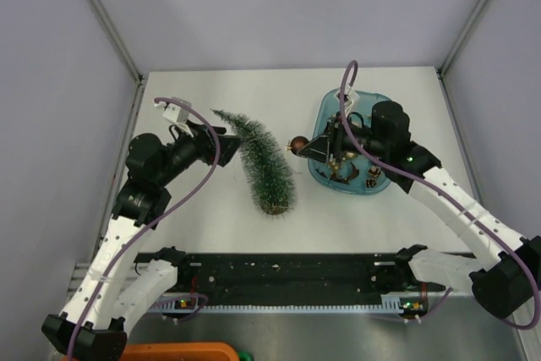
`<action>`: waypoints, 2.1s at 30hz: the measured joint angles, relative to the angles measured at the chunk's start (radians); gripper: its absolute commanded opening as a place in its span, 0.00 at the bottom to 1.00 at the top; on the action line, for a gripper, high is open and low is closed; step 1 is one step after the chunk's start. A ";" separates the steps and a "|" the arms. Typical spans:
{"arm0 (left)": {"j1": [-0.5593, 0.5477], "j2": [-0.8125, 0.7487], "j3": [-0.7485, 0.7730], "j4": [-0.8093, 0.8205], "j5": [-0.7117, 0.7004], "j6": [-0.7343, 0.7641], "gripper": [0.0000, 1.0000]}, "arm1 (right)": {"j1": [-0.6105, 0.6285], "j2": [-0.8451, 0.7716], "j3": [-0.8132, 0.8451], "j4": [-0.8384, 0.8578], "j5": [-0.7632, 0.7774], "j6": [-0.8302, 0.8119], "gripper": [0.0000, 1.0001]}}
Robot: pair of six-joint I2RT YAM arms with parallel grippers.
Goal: Decorate the small christmas tree
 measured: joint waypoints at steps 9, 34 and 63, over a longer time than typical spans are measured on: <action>0.000 0.000 -0.011 0.030 0.013 -0.013 0.55 | 0.025 0.039 0.000 0.032 0.003 0.003 0.20; 0.001 -0.047 -0.056 0.074 0.072 -0.014 0.19 | 0.033 0.121 0.006 0.170 0.012 0.068 0.15; 0.002 -0.082 -0.074 0.089 0.144 0.016 0.00 | 0.058 0.126 0.005 0.140 0.114 0.002 0.12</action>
